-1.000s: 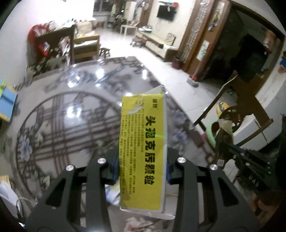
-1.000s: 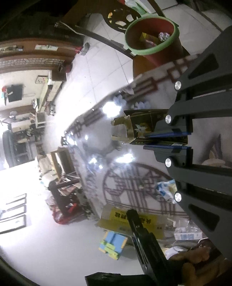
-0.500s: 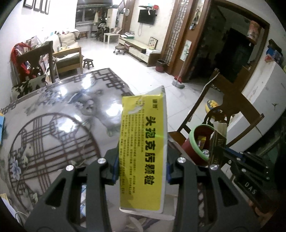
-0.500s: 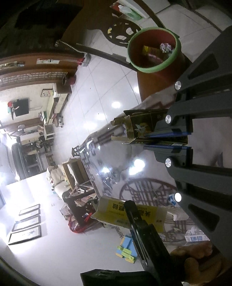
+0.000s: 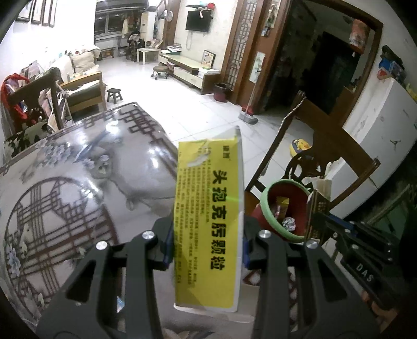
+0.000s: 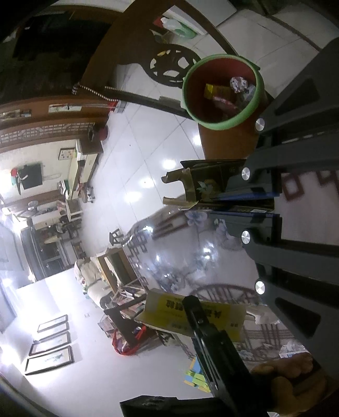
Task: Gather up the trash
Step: 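Carry the yellow medicine box and gold carton to the red bin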
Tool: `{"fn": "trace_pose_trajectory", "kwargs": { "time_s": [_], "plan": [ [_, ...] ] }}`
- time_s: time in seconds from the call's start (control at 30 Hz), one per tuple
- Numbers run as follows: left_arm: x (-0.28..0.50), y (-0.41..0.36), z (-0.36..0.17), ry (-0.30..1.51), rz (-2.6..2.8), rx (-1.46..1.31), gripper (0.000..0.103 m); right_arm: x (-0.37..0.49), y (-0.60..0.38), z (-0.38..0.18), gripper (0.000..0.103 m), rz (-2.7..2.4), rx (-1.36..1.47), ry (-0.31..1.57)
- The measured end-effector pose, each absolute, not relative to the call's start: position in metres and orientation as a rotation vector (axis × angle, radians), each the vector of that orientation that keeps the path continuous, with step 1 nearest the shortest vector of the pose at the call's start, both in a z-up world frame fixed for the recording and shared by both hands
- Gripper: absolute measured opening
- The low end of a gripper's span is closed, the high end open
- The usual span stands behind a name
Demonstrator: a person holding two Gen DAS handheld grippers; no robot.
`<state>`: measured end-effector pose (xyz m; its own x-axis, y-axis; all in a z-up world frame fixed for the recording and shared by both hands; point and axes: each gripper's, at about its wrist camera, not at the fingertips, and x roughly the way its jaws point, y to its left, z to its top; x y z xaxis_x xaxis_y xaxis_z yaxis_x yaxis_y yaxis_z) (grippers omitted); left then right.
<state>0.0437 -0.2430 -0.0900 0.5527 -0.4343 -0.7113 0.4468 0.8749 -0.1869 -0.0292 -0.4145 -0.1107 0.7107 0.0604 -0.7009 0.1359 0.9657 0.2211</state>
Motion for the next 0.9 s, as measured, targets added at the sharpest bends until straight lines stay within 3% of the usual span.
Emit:
{"fn": "trace_pose_trajectory", "kwargs": {
  "time_s": [0.9],
  "plan": [
    [0.071,-0.428,-0.128,0.944,-0.77,0.135,0.036,-0.029,-0.584,-0.14,0.008,-0.281,0.396,0.8]
  ]
}}
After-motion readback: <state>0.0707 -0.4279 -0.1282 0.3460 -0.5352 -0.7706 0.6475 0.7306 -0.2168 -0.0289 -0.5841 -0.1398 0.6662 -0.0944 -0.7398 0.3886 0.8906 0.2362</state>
